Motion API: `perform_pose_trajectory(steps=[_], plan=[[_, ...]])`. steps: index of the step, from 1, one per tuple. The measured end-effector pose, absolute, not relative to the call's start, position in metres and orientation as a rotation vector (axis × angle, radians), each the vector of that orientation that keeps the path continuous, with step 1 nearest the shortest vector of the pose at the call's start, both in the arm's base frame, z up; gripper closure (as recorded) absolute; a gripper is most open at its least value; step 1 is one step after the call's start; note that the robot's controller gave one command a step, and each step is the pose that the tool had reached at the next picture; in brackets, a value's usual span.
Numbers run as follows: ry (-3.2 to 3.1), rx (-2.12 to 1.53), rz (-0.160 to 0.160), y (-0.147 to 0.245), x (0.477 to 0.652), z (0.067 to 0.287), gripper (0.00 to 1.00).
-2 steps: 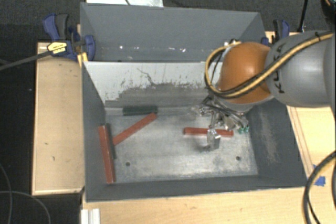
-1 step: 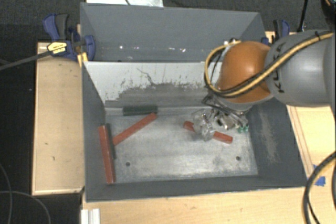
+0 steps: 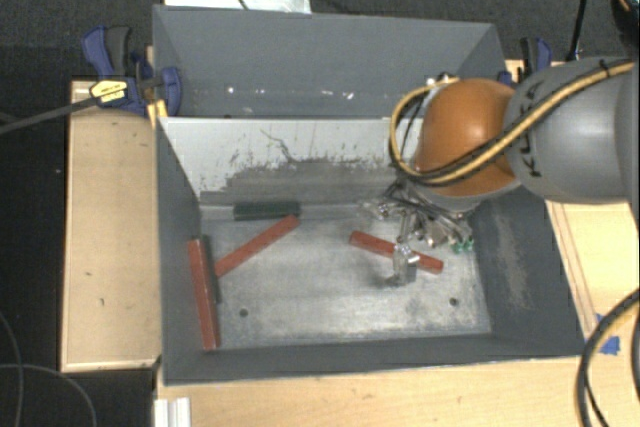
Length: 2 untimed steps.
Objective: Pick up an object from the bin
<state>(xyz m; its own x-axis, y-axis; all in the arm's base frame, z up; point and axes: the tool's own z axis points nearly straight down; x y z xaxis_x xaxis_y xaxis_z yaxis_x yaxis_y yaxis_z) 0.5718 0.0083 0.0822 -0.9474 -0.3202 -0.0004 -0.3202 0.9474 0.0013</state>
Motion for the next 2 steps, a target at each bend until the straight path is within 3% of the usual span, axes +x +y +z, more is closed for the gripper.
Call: perform_pose_trajectory(steps=[1, 2], plan=[[3.101, -0.505, 0.003, 0.0084, 0.5718, 0.0822, 1.0], [3.101, -0.503, 0.003, 0.0084, 0.5717, 0.0822, 0.0]])
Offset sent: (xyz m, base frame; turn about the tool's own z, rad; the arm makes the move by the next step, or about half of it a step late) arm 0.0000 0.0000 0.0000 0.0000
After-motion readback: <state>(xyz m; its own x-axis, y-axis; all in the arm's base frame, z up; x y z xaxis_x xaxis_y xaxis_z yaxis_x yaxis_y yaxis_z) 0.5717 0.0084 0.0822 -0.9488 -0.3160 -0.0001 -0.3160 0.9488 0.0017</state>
